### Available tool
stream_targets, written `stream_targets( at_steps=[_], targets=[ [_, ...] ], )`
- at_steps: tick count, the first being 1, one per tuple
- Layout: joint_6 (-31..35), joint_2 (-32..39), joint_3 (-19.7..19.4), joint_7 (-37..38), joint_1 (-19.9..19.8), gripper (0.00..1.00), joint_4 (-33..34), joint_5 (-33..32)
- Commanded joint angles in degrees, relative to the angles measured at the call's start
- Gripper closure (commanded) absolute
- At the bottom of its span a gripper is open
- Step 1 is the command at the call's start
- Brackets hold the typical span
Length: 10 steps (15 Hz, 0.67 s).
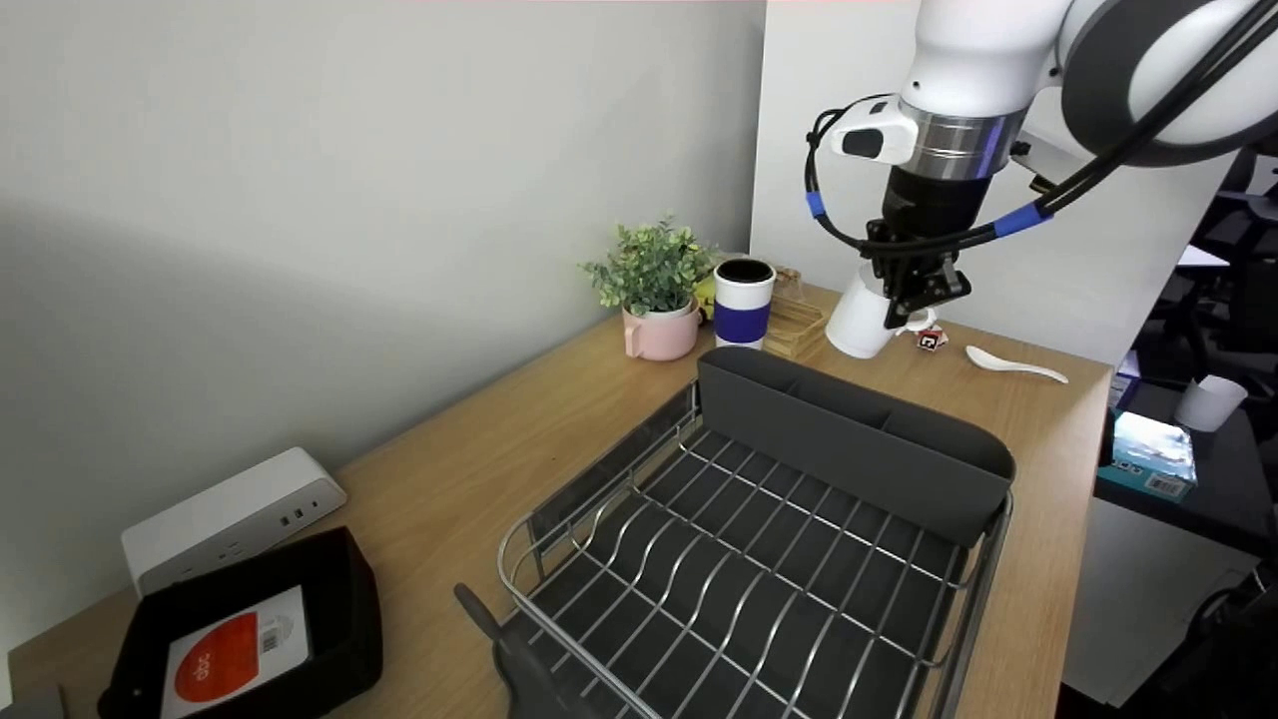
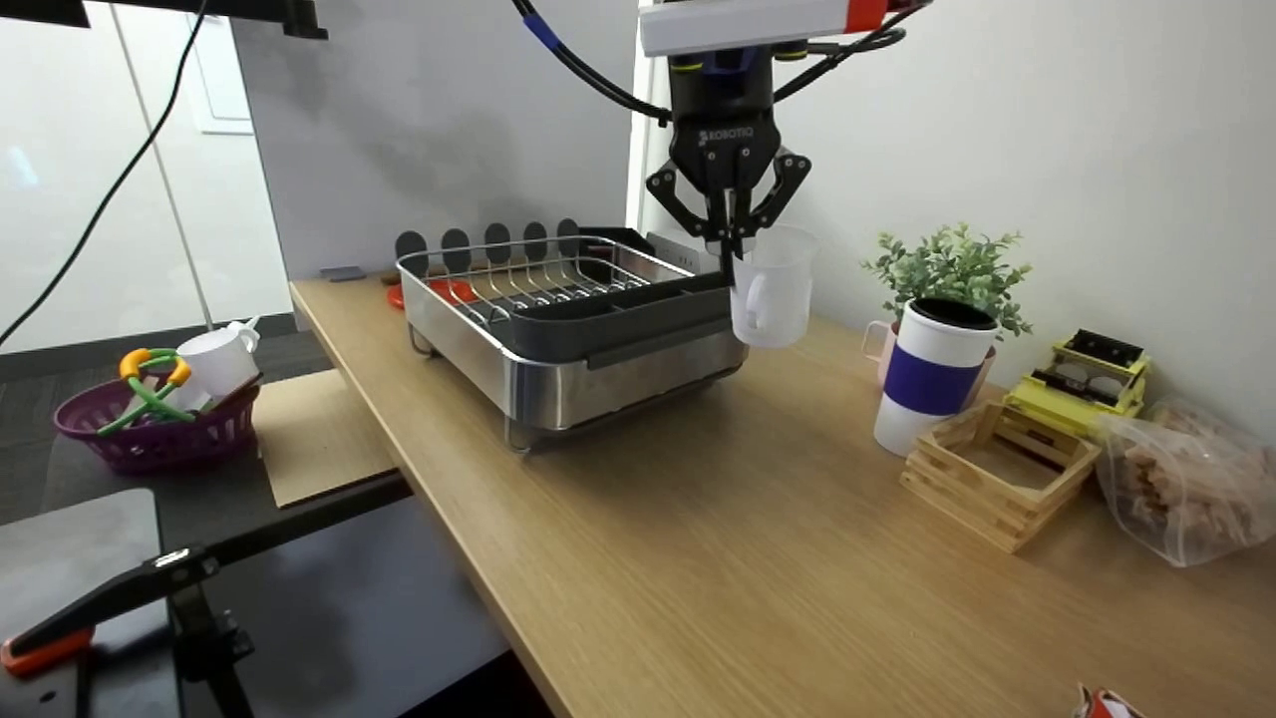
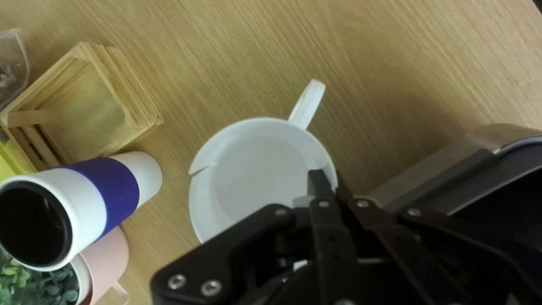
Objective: Put the white mug on the plate dryer
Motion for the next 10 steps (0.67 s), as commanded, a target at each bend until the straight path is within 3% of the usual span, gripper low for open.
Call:
stream_targets(
  at_steps=[1, 5, 10],
  targets=[
    [-0.44, -2.03, 0.56, 3.86, 2.67, 0.99, -0.40, -3.07],
    [-3.67, -6.08, 1.82, 11.83, 5.86, 0.99, -1.69, -7.28],
    [-8.69, -8.19, 4.20, 10.43, 7.78, 0.99, 0.29, 0.64]
  ],
)
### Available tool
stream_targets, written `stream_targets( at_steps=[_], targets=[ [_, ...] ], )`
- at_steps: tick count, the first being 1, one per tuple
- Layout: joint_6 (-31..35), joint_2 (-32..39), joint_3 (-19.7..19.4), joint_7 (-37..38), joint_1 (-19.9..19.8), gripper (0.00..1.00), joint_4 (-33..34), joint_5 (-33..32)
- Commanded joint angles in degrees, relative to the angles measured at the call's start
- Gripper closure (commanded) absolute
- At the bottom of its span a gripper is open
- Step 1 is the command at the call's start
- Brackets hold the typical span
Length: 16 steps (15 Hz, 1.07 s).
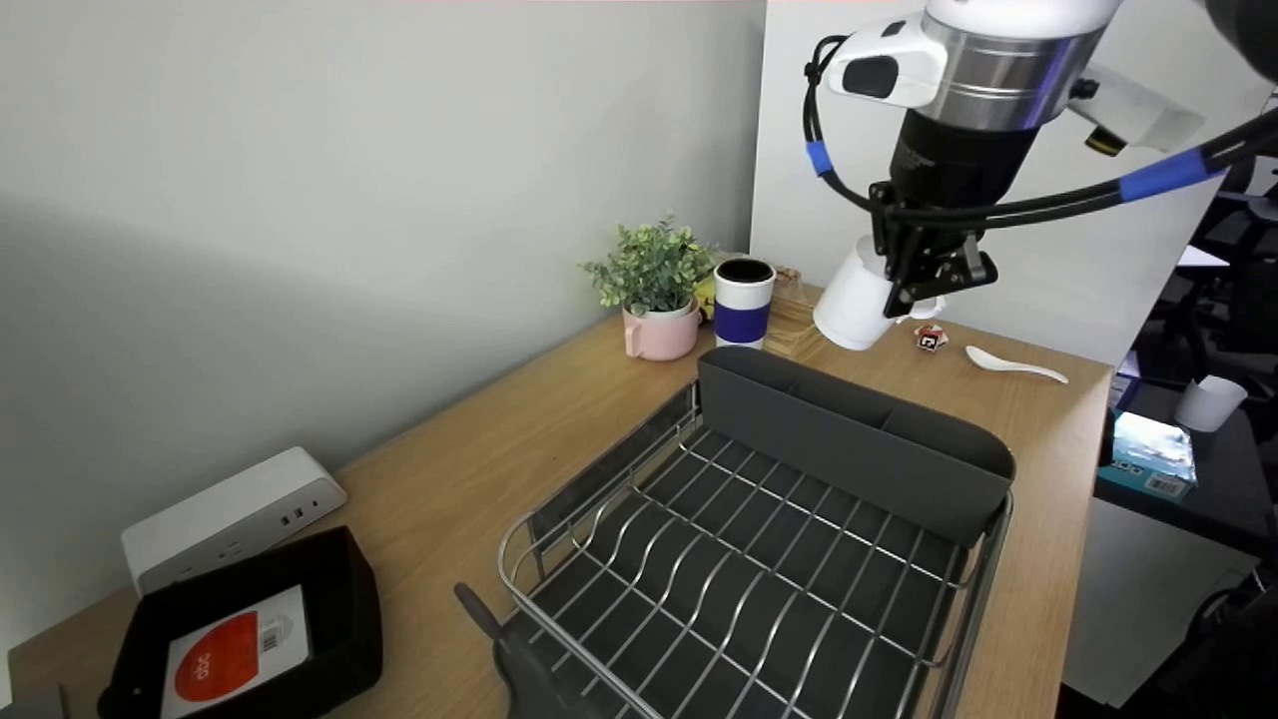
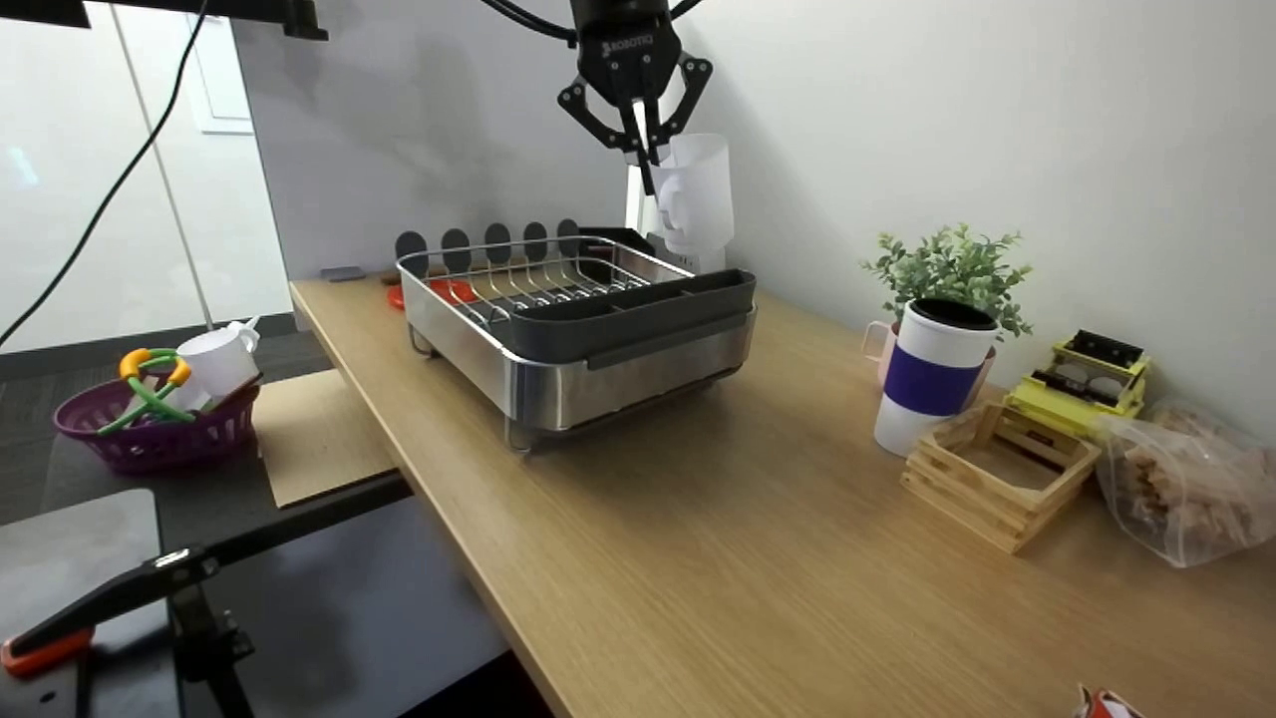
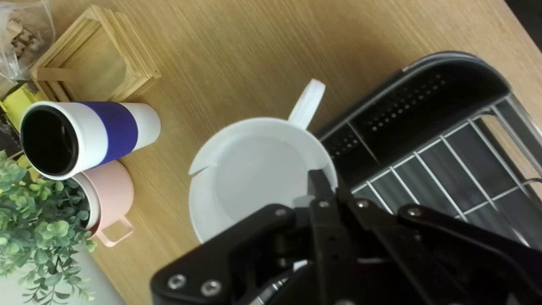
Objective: Put the white mug on the plate dryer
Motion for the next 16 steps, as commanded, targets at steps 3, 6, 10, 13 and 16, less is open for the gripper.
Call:
stream_targets(
  at_steps=[3, 6, 10, 13, 16],
  targets=[
    [-2.81, -1.96, 1.43, -4.42, 0.99, 0.99, 1.48, 9.42],
    [-2.30, -0.02, 1.57, -11.02, 0.93, 0.99, 3.63, 15.75],
    [-3.24, 3.69, 1.89, -18.13, 0.83, 0.99, 6.97, 20.65],
    [-4.80, 7.96, 2.34, -21.46, 0.58, 0.99, 10.60, 22.16],
    [-7.61, 14.16, 2.67, -21.59, 0.66, 0.99, 16.06, 20.95]
  ],
)
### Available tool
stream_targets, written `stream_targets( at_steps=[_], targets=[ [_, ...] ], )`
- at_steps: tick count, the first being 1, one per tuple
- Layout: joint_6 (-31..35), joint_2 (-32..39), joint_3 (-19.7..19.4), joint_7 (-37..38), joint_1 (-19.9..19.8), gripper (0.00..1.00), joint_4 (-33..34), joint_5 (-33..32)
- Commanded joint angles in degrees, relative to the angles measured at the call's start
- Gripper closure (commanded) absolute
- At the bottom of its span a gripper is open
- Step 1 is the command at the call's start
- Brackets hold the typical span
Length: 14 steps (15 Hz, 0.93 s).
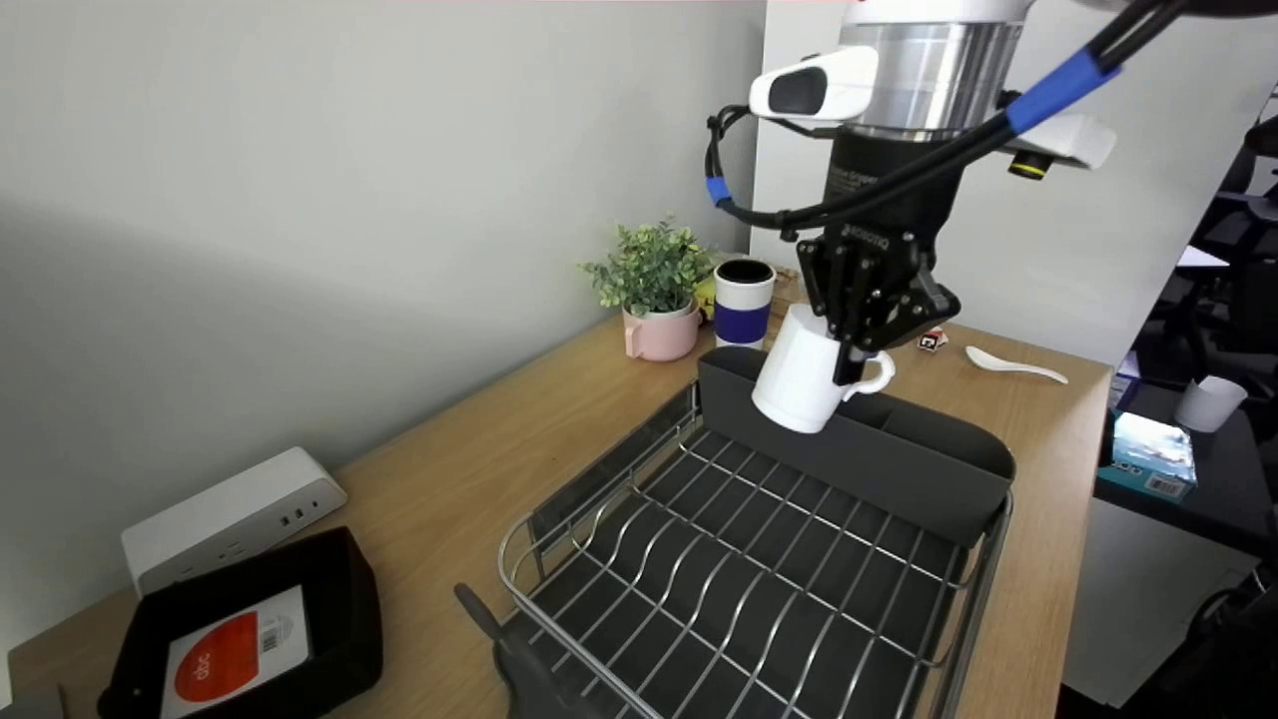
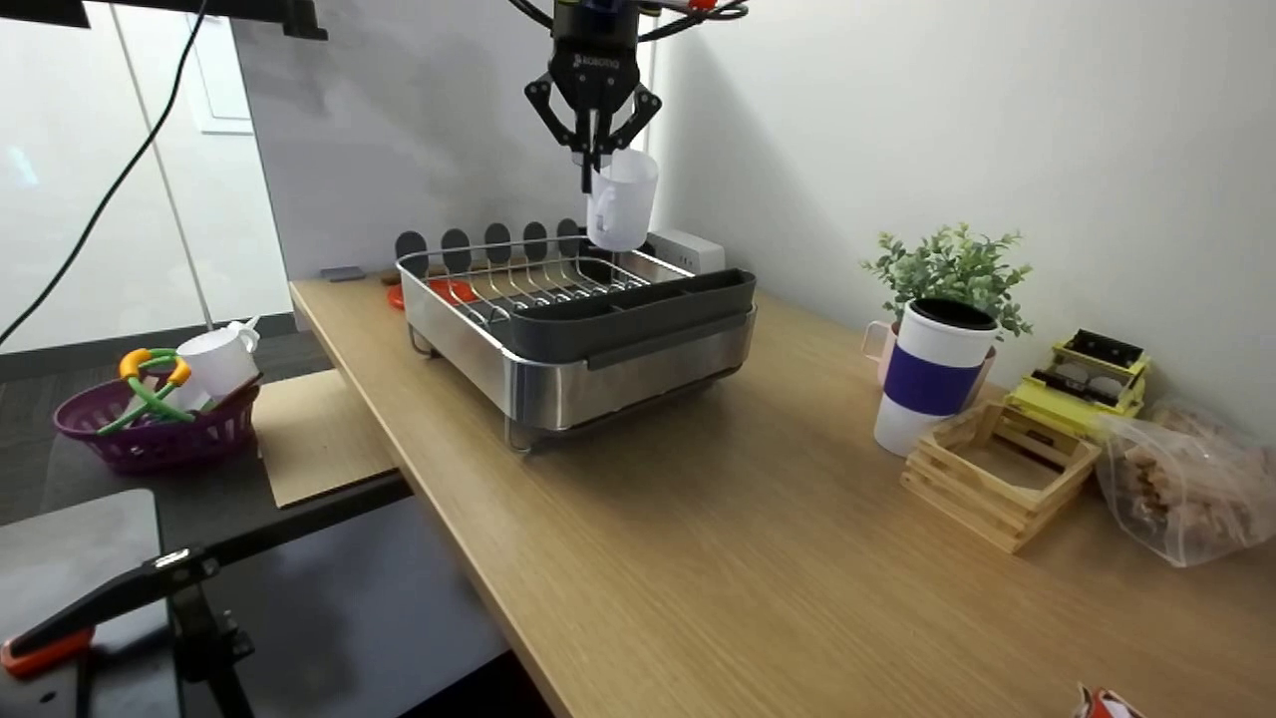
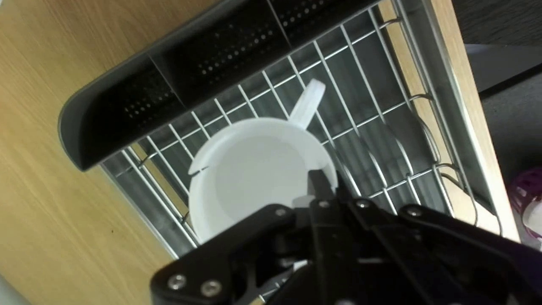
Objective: Put the white mug on the plate dryer
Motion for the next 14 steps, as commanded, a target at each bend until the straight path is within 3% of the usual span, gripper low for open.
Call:
stream_targets(
  at_steps=[1, 7, 14],
  targets=[
    [-5.13, 9.27, 0.86, -0.68, -0.28, 0.99, 9.38, -0.69],
    [-14.48, 22.67, 1.45, 0.75, 1.36, 0.99, 22.79, -4.33],
    [-19.74, 28.82, 2.08, 2.16, 4.48, 0.99, 31.99, -8.34]
  ],
)
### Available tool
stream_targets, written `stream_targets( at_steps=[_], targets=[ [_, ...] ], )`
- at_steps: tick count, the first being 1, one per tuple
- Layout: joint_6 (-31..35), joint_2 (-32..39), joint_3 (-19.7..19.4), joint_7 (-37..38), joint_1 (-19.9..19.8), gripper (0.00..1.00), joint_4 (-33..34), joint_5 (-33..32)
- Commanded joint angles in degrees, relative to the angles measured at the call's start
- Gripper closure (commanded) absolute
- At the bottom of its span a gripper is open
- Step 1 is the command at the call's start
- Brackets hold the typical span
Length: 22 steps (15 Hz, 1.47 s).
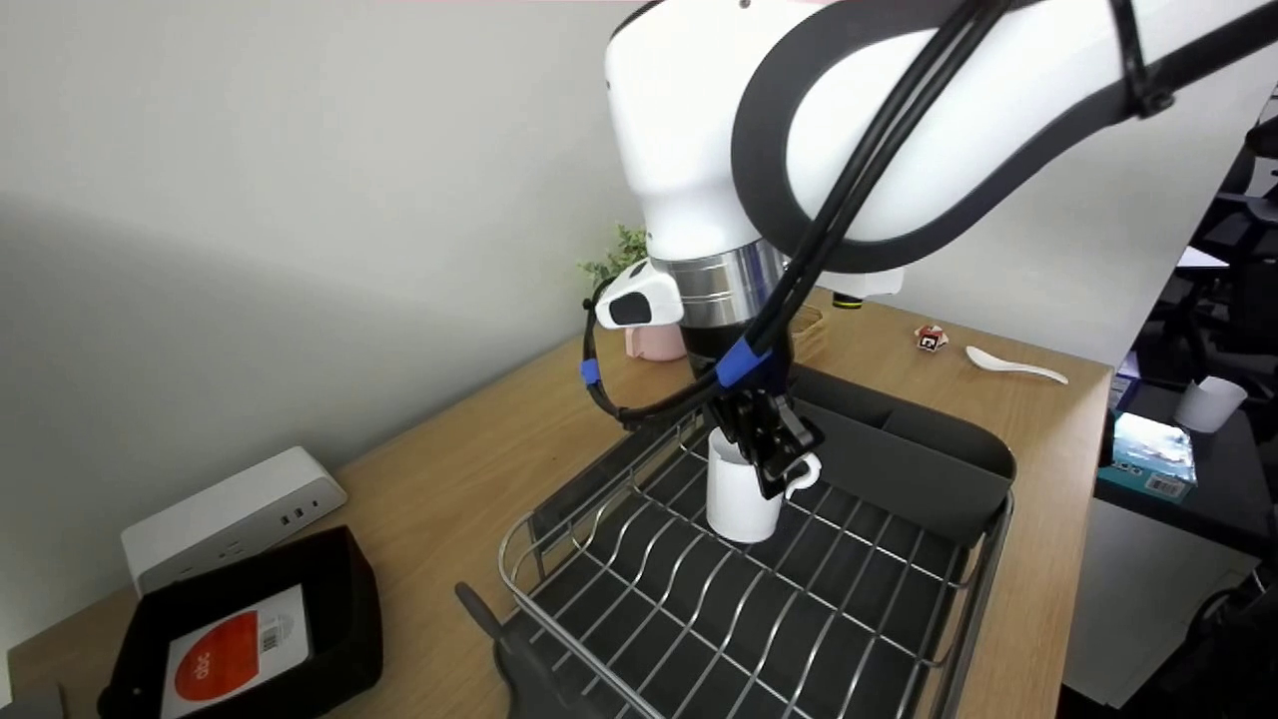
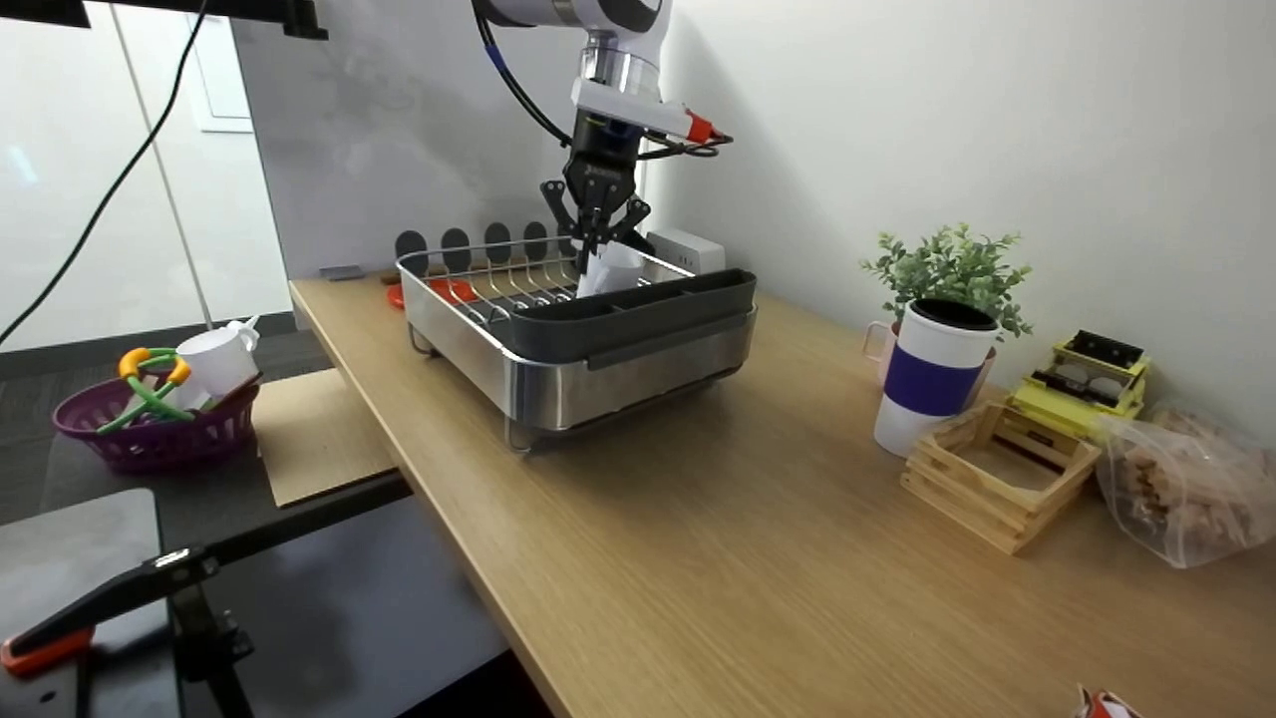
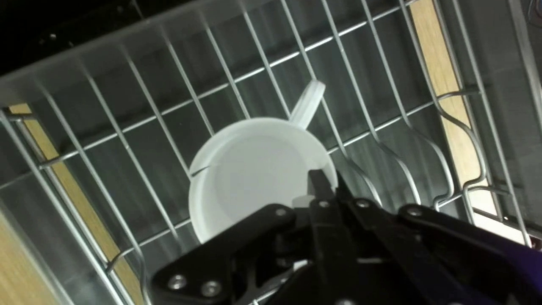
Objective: Put the white mug on the plate dryer
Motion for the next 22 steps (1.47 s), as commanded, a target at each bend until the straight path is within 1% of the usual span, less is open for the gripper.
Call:
stream_targets(
  at_steps=[1, 5, 9, 17, 21, 22],
  targets=[
    [-2.30, 2.37, -0.20, 1.66, 0.68, 0.99, 5.31, -2.26],
    [-1.84, 2.74, -1.26, 4.32, 0.25, 0.99, 6.34, -4.19],
    [-2.23, 4.18, -1.86, 5.27, -0.75, 0.99, 7.53, -4.16],
    [-4.09, 7.97, -1.76, 4.79, -0.96, 0.99, 10.16, -4.15],
    [-4.58, 8.15, -1.53, 4.39, -0.92, 0.99, 10.47, -4.18],
    [-4.34, 7.86, -1.52, 4.35, -0.80, 0.72, 10.09, -4.43]
  ],
)
